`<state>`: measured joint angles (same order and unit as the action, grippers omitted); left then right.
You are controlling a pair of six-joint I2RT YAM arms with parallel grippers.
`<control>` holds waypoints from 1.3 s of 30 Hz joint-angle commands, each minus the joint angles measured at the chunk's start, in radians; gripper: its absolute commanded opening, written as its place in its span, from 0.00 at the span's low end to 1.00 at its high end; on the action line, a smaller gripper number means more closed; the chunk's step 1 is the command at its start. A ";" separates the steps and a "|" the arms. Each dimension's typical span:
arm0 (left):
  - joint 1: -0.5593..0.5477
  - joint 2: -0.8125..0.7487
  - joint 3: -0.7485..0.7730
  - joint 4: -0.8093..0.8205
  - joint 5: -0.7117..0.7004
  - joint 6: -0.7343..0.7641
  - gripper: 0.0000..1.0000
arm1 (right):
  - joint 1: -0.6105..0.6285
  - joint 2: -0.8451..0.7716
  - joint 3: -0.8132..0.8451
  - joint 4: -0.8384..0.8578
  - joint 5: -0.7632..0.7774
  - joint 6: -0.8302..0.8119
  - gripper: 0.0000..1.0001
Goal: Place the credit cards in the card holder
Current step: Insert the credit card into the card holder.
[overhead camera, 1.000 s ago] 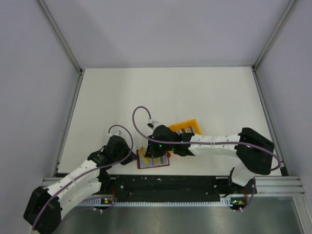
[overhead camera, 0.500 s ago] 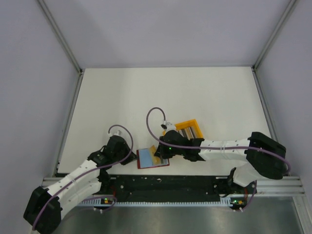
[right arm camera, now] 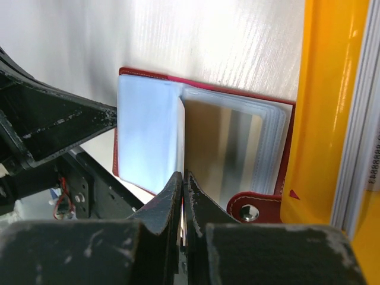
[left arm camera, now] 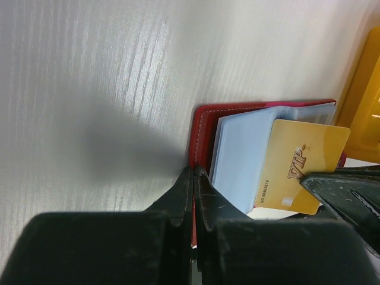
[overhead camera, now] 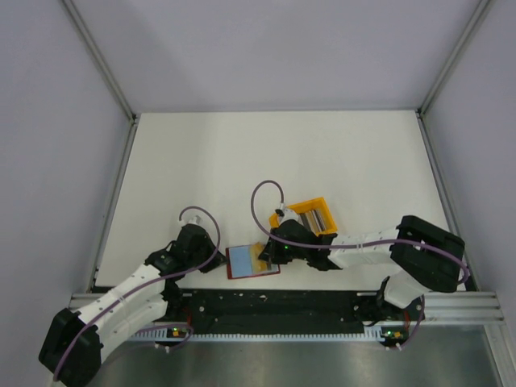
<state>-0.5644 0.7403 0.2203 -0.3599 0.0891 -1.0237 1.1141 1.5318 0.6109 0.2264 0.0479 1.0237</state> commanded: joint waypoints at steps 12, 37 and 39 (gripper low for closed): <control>-0.002 -0.001 -0.013 0.015 -0.012 -0.004 0.00 | -0.014 0.094 -0.037 0.134 -0.043 0.111 0.00; -0.002 -0.025 -0.041 0.032 -0.005 -0.018 0.00 | 0.056 0.169 -0.004 0.093 -0.029 0.187 0.00; -0.002 -0.027 -0.041 0.033 -0.003 -0.021 0.00 | 0.061 0.175 0.012 0.076 -0.031 0.182 0.00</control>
<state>-0.5644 0.7170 0.2008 -0.3458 0.0845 -1.0279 1.1366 1.6665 0.5850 0.4301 0.0269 1.2148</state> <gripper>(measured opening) 0.007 0.005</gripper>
